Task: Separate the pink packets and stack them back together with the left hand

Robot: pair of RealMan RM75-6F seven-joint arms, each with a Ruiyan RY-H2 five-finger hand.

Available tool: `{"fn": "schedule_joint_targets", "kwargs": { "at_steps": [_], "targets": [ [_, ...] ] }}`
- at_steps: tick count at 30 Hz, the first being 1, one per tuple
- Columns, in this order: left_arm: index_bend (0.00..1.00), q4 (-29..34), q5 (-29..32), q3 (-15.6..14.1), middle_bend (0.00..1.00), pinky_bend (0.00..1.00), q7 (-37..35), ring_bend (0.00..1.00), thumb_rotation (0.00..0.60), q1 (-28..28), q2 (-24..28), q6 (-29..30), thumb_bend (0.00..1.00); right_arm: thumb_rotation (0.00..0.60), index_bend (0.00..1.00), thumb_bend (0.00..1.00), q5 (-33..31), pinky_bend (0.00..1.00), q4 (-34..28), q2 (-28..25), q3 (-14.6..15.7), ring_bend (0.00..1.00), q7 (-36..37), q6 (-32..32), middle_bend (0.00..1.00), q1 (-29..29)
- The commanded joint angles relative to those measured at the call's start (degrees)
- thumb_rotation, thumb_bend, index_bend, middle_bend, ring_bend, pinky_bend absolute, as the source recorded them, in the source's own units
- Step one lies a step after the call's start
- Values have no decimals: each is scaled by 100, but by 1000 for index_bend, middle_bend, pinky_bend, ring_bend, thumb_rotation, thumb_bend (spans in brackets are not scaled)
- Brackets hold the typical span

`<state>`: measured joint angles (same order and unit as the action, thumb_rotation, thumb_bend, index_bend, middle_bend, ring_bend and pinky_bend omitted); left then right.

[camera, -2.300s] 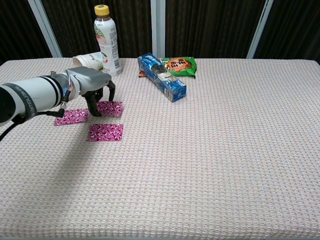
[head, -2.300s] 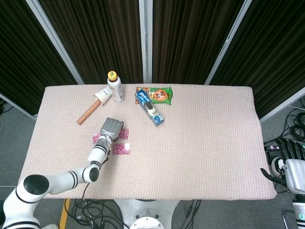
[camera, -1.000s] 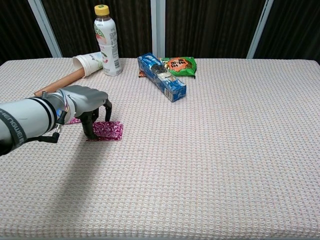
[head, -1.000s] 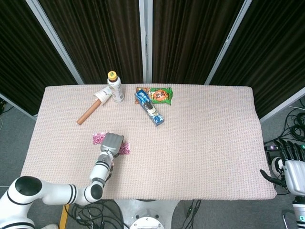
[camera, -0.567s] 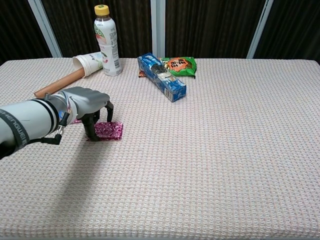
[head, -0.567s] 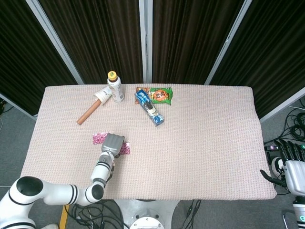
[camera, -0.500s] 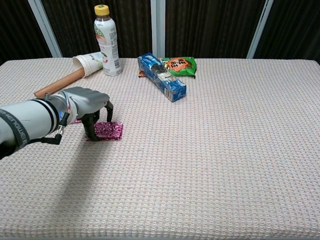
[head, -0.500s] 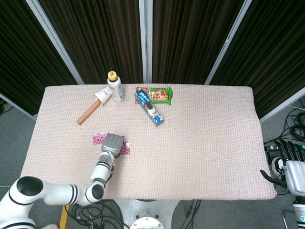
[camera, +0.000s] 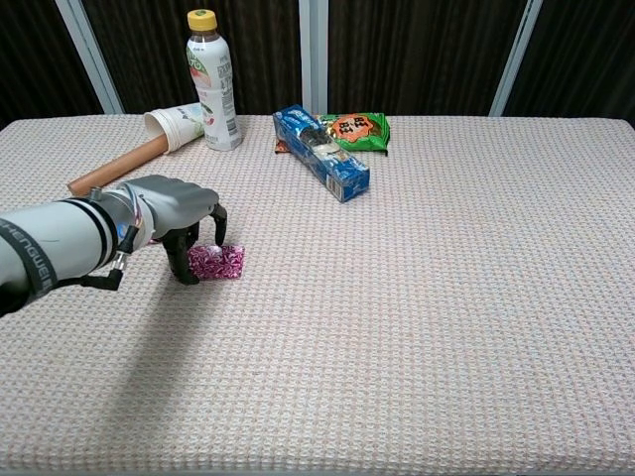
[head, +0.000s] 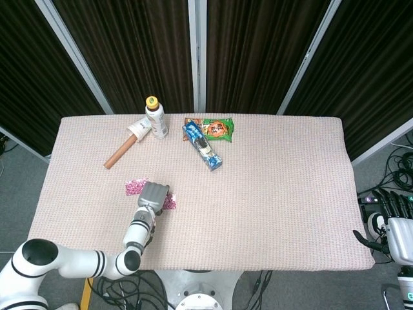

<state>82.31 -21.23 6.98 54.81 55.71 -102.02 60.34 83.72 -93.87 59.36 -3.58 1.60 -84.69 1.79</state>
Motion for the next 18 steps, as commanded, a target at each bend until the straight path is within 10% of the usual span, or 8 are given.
{"fn": "schedule_joint_targets", "kwargs": {
  "at_steps": [1, 18],
  "targets": [
    [356, 90, -61, -1, 895, 906, -2, 871, 600, -6, 62, 35, 258, 441, 94, 89, 5, 0, 6, 2, -1, 0, 24, -12, 57, -7],
    [343, -1070, -245, 99, 896, 905, -588, 871, 600, -410, 315, -276, 258, 443, 94, 87, 23, 0, 44, 31, -1, 0, 58, 53, 58, 34]
  ]
}}
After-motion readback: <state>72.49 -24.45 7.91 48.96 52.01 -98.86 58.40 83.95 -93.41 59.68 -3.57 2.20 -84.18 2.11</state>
